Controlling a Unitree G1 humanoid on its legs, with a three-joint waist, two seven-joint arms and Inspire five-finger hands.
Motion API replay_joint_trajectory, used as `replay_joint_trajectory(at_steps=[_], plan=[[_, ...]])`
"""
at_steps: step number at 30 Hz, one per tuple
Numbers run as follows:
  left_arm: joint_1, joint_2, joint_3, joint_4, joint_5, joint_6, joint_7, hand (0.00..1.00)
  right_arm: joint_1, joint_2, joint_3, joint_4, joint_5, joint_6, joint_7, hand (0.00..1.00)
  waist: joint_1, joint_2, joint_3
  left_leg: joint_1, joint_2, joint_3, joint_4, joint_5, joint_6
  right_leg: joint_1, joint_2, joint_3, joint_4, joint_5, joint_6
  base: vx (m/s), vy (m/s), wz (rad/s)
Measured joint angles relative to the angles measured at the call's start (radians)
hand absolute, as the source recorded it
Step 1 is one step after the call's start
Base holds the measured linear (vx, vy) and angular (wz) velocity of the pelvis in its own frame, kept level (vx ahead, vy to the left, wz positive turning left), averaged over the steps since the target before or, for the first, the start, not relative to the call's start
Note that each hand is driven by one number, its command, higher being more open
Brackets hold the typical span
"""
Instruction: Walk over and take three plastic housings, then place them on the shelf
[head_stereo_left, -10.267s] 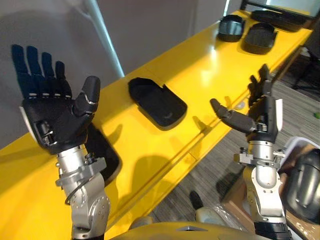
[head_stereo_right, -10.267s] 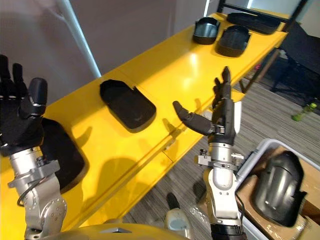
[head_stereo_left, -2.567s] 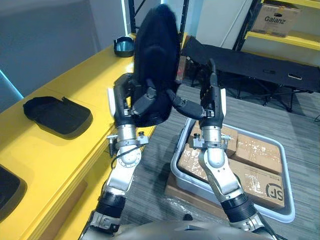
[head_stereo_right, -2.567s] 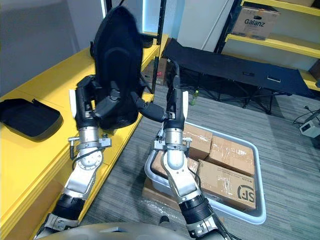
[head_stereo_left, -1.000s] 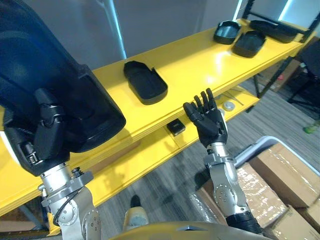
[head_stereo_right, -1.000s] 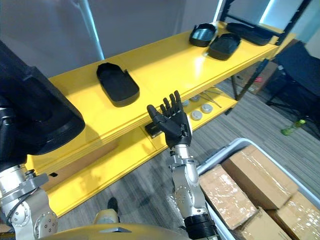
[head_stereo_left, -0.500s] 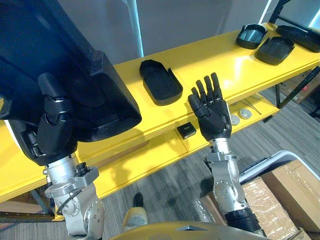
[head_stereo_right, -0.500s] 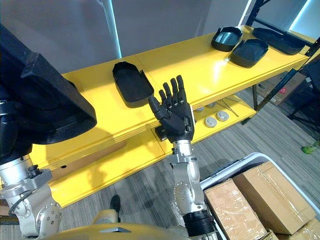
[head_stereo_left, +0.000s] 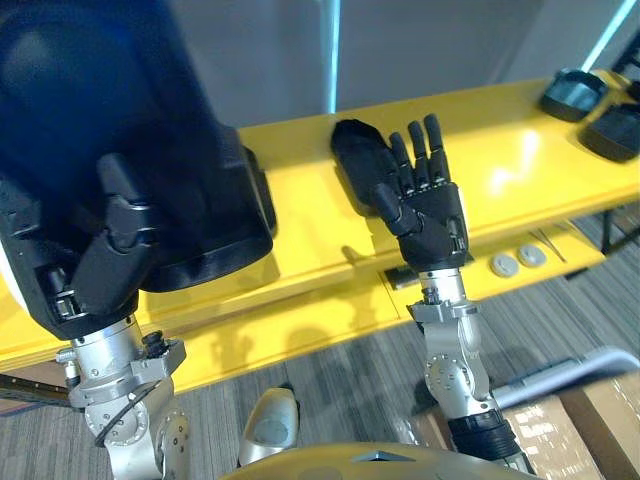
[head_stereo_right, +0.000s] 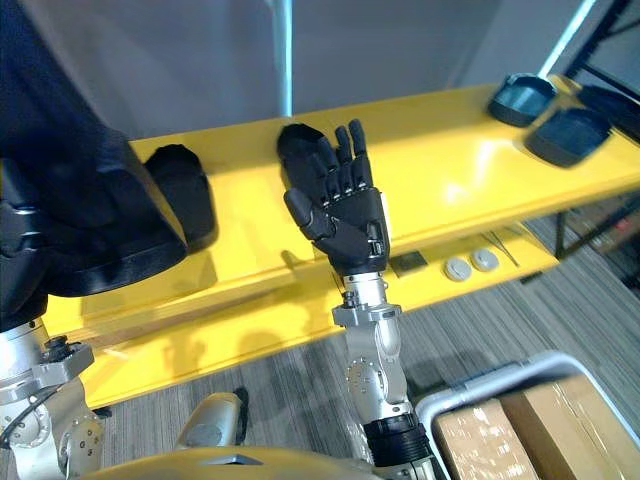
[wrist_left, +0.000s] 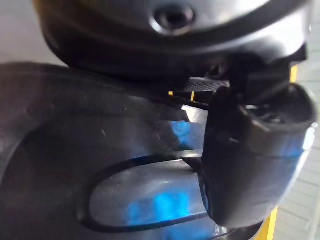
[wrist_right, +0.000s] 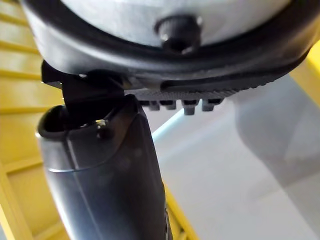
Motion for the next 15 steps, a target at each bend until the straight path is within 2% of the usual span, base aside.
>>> replay_joint_trajectory(at_steps=[1, 2, 3, 4, 5, 6, 7, 8, 9, 10, 11, 12, 15], plan=[[0.000, 0.027, 0.010, -0.005, 0.004, 0.000, -0.004, 0.00, -0.005, 0.000, -0.005, 0.000, -0.092, -0.013, -0.042, 1.00, -0.012, 0.001, -0.001, 0.029, -0.012, -0.006, -0.033, -0.005, 0.011, -0.095, -0.014, 0.127, 0.130, 0.146, -0.046, 0.21, 0.265, 0.38], [-0.005, 0.060, 0.027, -0.012, 0.023, -0.002, 0.024, 0.00, -0.018, 0.002, -0.003, 0.000, -0.182, -0.021, -0.076, 1.00, -0.026, 0.006, 0.002, 0.049, -0.008, -0.030, -0.062, 0.004, 0.040, -0.169, 0.007, 0.206, 0.247, 0.127, 0.002, 0.24, 0.192, 0.38], [-0.017, 0.081, 0.036, -0.008, 0.038, 0.000, 0.051, 0.00, -0.038, -0.003, 0.006, 0.000, -0.240, -0.025, -0.089, 1.00, -0.035, 0.003, 0.003, 0.070, -0.007, -0.045, -0.080, 0.008, 0.052, -0.208, 0.041, 0.226, 0.306, 0.044, 0.019, 0.29, 0.127, 0.38], [-0.028, 0.083, 0.047, 0.001, 0.042, 0.002, 0.070, 0.00, -0.062, -0.014, 0.012, 0.000, -0.269, -0.025, -0.082, 1.00, -0.040, 0.005, 0.004, 0.096, -0.004, -0.050, -0.097, 0.019, 0.050, -0.221, 0.080, 0.229, 0.310, -0.011, 0.026, 0.31, 0.098, 0.32], [-0.043, 0.083, 0.048, 0.015, 0.042, 0.002, 0.081, 0.00, -0.090, -0.032, 0.013, 0.000, -0.269, -0.025, -0.059, 1.00, -0.040, 0.006, 0.005, 0.130, -0.006, -0.057, -0.122, 0.021, 0.052, -0.222, 0.123, 0.224, 0.265, -0.050, 0.033, 0.36, 0.124, 0.33], [-0.058, 0.083, 0.058, 0.028, 0.035, 0.002, 0.087, 0.00, -0.134, -0.059, 0.012, -0.001, -0.266, -0.026, -0.037, 1.00, -0.043, 0.006, 0.005, 0.163, -0.008, -0.069, -0.147, 0.021, 0.052, -0.220, 0.189, 0.232, 0.167, -0.084, 0.037, 0.29, 0.077, 0.32], [-0.068, 0.084, 0.063, 0.033, 0.031, 0.001, 0.087, 0.00, -0.156, -0.073, 0.012, -0.005, -0.266, -0.029, -0.035, 1.00, -0.046, 0.006, 0.005, 0.172, -0.009, -0.078, -0.154, 0.021, 0.052, -0.221, 0.224, 0.243, 0.107, -0.094, 0.040, 0.25, 0.015, 0.64], [-0.104, 0.086, 0.061, 0.051, 0.023, 0.001, 0.089, 0.00, -0.188, -0.108, 0.002, -0.033, -0.261, -0.038, -0.039, 1.00, -0.053, 0.006, 0.005, 0.179, -0.013, -0.116, -0.163, 0.021, 0.051, -0.222, 0.308, 0.297, -0.039, -0.095, 0.047, 0.21, -0.039, 0.83], [-0.123, 0.088, 0.055, 0.065, 0.022, 0.001, 0.089, 0.00, -0.194, -0.124, -0.012, -0.055, -0.256, -0.039, -0.040, 1.00, -0.055, 0.003, 0.003, 0.181, -0.020, -0.138, -0.162, 0.019, 0.047, -0.220, 0.342, 0.331, -0.113, -0.086, 0.056, 0.20, -0.055, 0.91], [-0.126, 0.089, 0.054, 0.069, 0.020, 0.001, 0.088, 0.00, -0.199, -0.130, -0.021, -0.064, -0.249, -0.040, -0.039, 1.00, -0.057, -0.008, -0.003, 0.182, -0.031, -0.153, -0.161, 0.016, 0.042, -0.218, 0.351, 0.343, -0.156, -0.069, 0.065, 0.19, -0.093, 0.87], [-0.126, 0.092, 0.051, 0.069, 0.019, 0.002, 0.087, 0.00, -0.201, -0.141, -0.046, -0.085, -0.220, -0.041, -0.036, 1.00, -0.055, -0.025, -0.012, 0.183, -0.059, -0.176, -0.158, 0.004, 0.026, -0.213, 0.348, 0.341, -0.228, 0.020, 0.055, 0.20, -0.145, 0.85], [-0.120, 0.079, 0.042, 0.070, 0.016, 0.002, 0.080, 0.00, -0.202, -0.155, -0.079, -0.090, -0.195, -0.047, -0.030, 1.00, -0.052, -0.024, -0.021, 0.186, -0.063, -0.198, -0.142, -0.015, 0.014, -0.173, 0.348, 0.323, -0.267, 0.004, 0.063, 0.21, -0.139, 0.72], [-0.109, 0.077, 0.041, 0.063, -0.002, 0.002, 0.064, 0.00, -0.207, -0.161, -0.125, -0.090, -0.137, -0.046, -0.020, 1.00, -0.033, 0.017, -0.026, 0.180, -0.022, -0.213, -0.128, -0.034, -0.004, -0.114, 0.400, 0.299, -0.376, 0.033, 0.051, 0.14, -0.082, 0.17]])
